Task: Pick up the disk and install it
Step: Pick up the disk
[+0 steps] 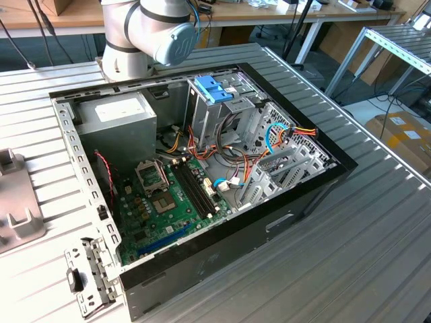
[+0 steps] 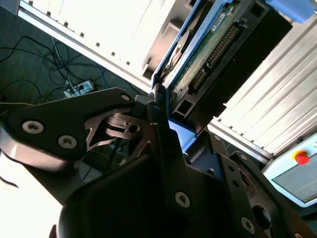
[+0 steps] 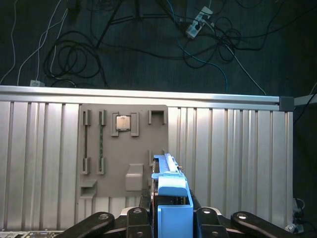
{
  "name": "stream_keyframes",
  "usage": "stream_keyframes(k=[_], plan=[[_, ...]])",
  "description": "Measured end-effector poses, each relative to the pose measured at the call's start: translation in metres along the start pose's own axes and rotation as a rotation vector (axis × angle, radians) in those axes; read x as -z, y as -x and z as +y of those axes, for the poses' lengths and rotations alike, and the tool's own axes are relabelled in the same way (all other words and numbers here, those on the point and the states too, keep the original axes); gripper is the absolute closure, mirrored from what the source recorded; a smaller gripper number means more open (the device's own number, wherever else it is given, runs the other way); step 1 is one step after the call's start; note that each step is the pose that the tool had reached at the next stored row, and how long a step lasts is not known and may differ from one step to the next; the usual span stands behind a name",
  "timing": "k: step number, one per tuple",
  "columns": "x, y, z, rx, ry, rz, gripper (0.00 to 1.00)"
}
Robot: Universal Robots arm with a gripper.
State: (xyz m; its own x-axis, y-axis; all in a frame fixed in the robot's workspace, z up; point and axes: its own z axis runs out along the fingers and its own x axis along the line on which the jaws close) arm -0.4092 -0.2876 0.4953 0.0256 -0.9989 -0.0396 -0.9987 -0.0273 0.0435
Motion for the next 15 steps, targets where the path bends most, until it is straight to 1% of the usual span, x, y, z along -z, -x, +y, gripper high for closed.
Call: stream_keyframes(k=[15], plan=[[0.0002,-0.0002,-0.0034,0.0,0.0,0.0,0.63]])
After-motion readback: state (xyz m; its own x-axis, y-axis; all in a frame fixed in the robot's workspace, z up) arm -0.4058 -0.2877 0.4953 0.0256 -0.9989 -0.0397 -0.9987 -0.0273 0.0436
